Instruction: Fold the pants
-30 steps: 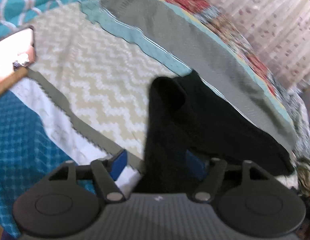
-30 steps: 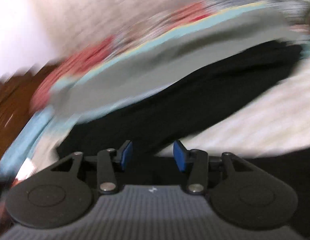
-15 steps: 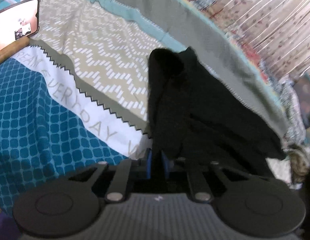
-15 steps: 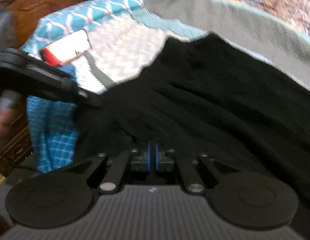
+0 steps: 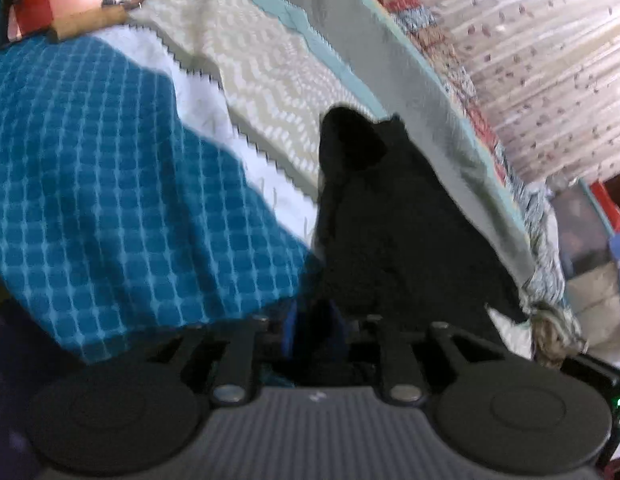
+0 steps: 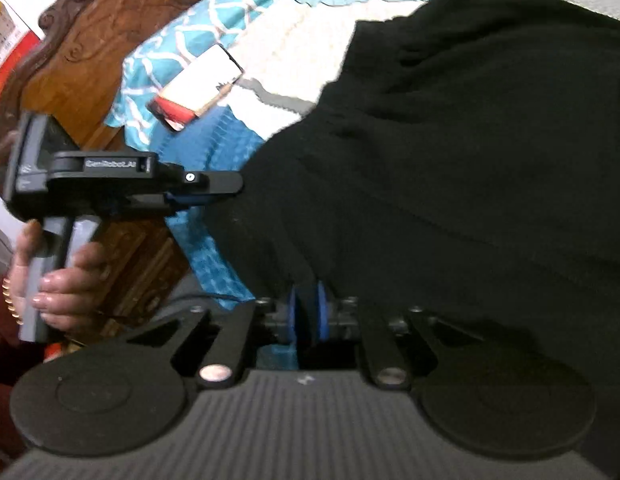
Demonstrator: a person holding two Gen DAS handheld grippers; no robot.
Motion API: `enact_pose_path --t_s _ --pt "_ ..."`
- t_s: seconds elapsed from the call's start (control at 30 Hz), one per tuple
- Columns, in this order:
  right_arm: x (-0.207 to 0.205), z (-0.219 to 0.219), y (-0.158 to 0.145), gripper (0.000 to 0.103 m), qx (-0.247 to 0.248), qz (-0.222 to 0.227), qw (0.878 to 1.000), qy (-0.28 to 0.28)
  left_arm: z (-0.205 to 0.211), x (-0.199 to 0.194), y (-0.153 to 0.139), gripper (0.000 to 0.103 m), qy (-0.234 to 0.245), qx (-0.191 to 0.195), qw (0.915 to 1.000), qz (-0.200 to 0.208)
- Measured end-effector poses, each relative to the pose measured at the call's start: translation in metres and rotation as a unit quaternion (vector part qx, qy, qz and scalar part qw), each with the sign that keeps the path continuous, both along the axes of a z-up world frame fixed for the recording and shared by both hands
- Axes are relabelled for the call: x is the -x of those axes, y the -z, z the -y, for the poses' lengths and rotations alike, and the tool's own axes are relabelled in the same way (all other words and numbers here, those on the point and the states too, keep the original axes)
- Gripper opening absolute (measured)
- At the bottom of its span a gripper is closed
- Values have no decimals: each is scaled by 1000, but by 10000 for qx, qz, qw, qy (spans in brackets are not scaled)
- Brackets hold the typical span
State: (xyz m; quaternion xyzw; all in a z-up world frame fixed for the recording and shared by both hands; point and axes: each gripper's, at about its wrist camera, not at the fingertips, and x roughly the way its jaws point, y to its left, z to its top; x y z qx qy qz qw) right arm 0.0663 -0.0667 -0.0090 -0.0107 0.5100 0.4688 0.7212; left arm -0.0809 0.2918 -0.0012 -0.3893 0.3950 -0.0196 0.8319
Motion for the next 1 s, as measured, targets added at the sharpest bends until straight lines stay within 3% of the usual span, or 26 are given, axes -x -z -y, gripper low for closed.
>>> enact_pose_path --t_s 0.07,0.17,0.23,0.33,0.47,0.5,0.53,0.63,0.7,0.77,0.83,0.9,1.0 --pt "3 1 -17 39 -87 249 9997 -11 -10 -10 -14 35 -209 -230 9994 168" --pt "9 -4 -32 41 -250 664 9975 -40 -26 -47 -32 37 -193 -382 9983 406" --pt "8 -21 -31 50 -302 891 9955 -138 -34 -82 -33 37 -43 -377 9986 376" --pt "2 -73 -19 53 -80 1370 9895 -454 -41 -135 -22 37 166 -50 9996 215" --pt "-12 -111 4 53 223 1557 9847 -747 -41 -185 -1 37 366 352 9987 42" --pt "-17 -115 11 46 286 1464 9858 -776 -39 -194 6 37 346 336 9988 -78" --pt "-23 -124 21 30 362 1301 9876 -800 -38 -202 14 37 314 346 9987 -203" --pt "-32 -129 35 16 305 911 9935 -613 -40 -212 34 36 122 640 9975 -256" --pt "-34 -141 31 14 167 748 9955 -552 -46 -218 40 36 -77 903 9958 -136" --pt "-22 -142 16 14 -254 573 9945 -842 -51 -229 43 35 -223 1065 9940 -113" --pt "-3 -150 3 14 -408 872 9878 -1224 -54 -240 45 36 -270 1236 9918 -165" --pt "5 -163 10 14 -262 1028 9847 -1379 -52 -250 46 36 -283 1276 9912 -228" --pt "-5 -176 41 14 85 708 9916 -1080 -48 -259 39 36 -274 1226 9920 -146"
